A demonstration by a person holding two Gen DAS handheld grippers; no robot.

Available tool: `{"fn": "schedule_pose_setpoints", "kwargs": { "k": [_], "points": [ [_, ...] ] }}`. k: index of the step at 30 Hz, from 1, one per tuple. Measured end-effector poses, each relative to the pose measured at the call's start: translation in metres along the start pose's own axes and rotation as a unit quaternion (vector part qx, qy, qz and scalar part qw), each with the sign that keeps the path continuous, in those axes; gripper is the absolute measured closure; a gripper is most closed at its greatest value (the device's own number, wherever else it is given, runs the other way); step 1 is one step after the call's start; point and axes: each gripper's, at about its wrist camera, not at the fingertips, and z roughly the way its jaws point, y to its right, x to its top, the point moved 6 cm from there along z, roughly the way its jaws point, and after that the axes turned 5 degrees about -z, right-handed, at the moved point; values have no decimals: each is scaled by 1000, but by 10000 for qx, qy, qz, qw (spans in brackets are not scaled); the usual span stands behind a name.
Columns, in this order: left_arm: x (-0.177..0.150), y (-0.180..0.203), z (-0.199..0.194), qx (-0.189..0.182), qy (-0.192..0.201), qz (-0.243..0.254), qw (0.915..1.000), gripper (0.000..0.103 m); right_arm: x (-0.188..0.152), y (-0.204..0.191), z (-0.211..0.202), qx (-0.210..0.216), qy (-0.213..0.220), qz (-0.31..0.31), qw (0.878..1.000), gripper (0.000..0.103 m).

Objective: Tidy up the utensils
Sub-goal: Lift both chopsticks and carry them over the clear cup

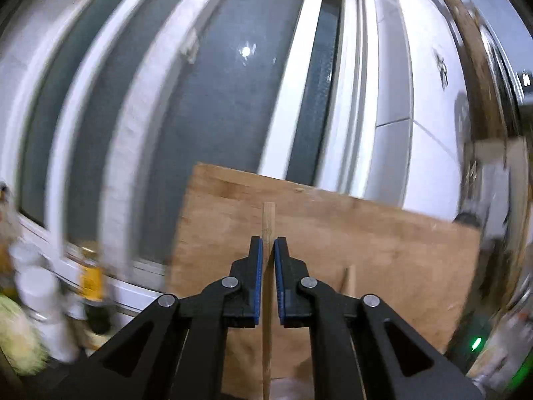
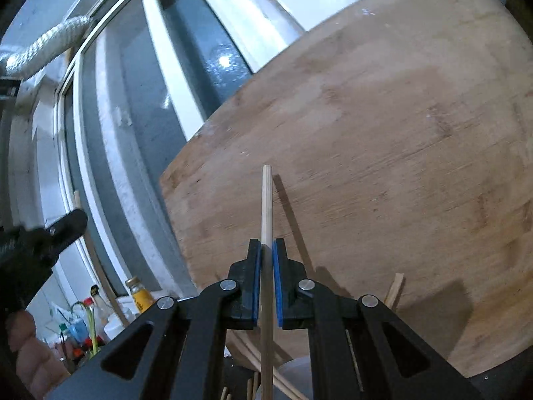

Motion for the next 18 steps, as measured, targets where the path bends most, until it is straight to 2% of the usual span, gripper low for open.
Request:
{"fn": "schedule_pose_setpoints", "kwargs": {
  "k": [1,4,8,13,18],
  "points": [
    [-2,3,10,-64,-59,-63,9999,97,1,0,1,8,-6,4,10000,95],
    [-14,4,36,113,-195,22,9997,97,0,5,6,77,-100,80,9999,95],
    [-40,-2,59,-139,-617,-222,9978,97,-1,4,11,100,-181,43,9998,95],
    [-65,-4,67,-161,-800,-100,9966,97,-2,5,13,27,-204,27,9998,95],
    [-85,-12,75,-220,-1077,-237,9937,97,-4,1,15,-77,-205,-111,9997,95]
  ]
}}
